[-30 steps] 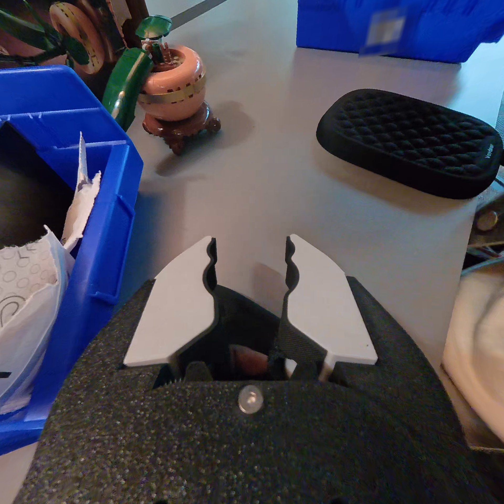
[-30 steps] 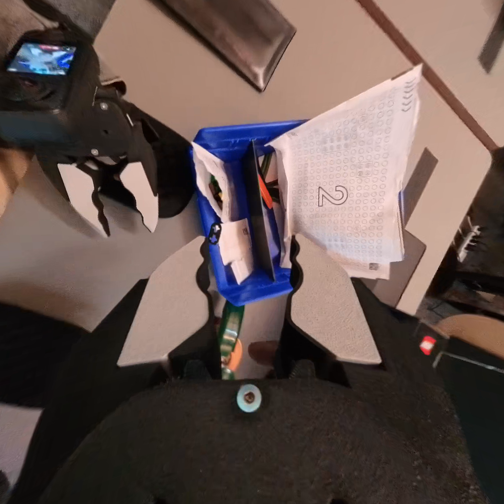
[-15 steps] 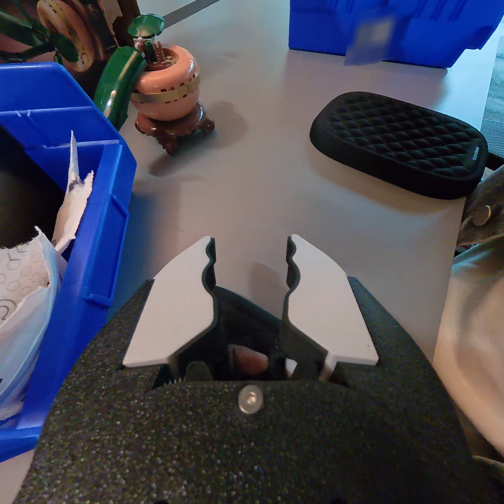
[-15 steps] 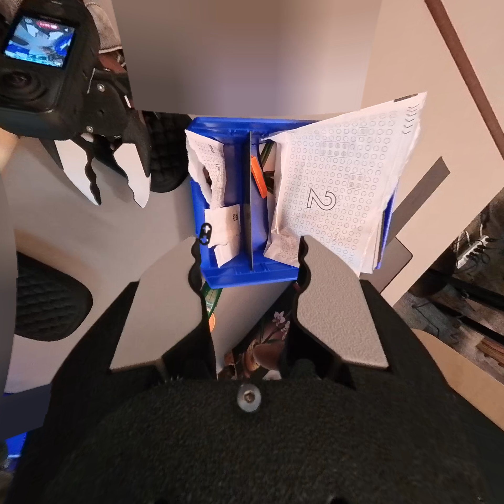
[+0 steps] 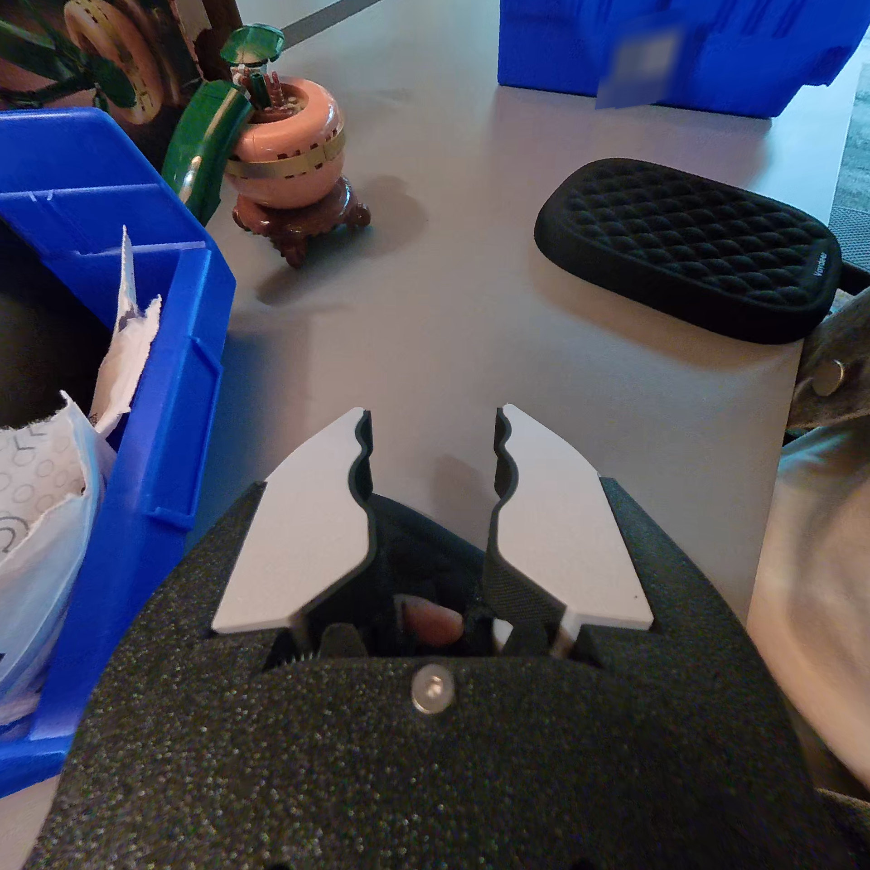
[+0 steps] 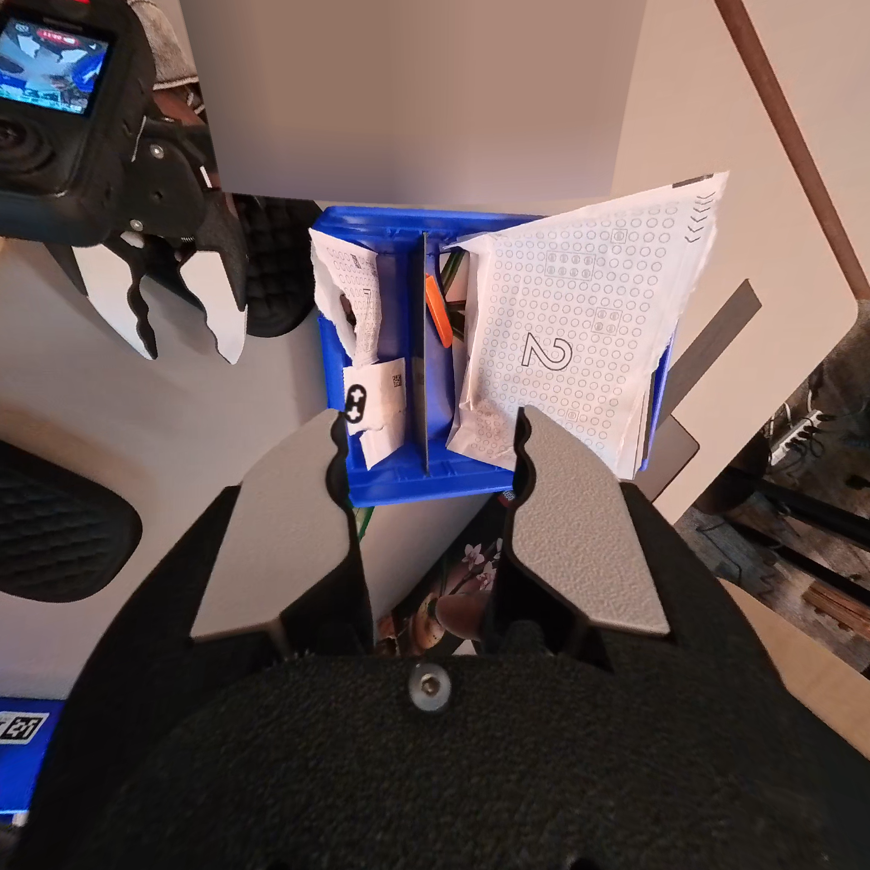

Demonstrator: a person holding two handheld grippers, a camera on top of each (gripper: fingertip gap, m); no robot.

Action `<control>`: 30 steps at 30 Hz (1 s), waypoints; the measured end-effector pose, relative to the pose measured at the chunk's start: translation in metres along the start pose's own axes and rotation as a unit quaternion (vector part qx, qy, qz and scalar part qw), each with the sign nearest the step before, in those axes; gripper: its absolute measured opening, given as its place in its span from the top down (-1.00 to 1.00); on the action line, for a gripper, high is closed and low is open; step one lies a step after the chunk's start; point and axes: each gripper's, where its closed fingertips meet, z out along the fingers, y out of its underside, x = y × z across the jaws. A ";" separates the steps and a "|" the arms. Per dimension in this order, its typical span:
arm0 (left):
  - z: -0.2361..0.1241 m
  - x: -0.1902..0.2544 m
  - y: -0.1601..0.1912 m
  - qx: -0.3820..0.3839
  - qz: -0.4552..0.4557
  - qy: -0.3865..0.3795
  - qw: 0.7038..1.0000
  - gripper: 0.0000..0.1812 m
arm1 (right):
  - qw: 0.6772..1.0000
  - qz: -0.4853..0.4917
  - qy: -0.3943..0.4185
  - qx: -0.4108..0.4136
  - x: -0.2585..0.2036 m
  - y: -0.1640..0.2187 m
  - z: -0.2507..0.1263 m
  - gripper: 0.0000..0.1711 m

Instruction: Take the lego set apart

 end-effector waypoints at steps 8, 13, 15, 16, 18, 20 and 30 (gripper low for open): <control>0.000 0.000 0.000 0.001 0.000 0.000 1.000 0.45 | 1.000 0.000 0.002 -0.008 0.003 0.001 0.002 0.21; 0.000 0.000 0.000 0.003 0.000 0.000 1.000 0.45 | 1.000 0.004 -0.004 -0.004 0.001 0.002 0.005 0.20; -0.001 0.000 -0.001 0.003 0.000 0.000 1.000 0.45 | 1.000 0.005 -0.005 0.001 -0.001 0.002 0.007 0.19; -0.001 0.001 -0.001 0.004 0.000 0.000 1.000 0.45 | 1.000 0.007 -0.003 0.007 -0.001 0.001 0.008 0.19; -0.003 0.001 -0.003 0.013 0.001 0.000 1.000 0.45 | 0.999 0.015 0.008 0.035 -0.002 -0.005 0.012 0.18; -0.009 0.002 -0.010 0.041 0.002 0.003 0.999 0.50 | 0.997 0.033 0.037 0.062 -0.004 -0.006 0.023 0.21; -0.071 -0.028 -0.043 0.038 0.053 -0.086 0.994 0.56 | 0.974 0.101 0.080 0.187 -0.041 -0.001 0.096 0.16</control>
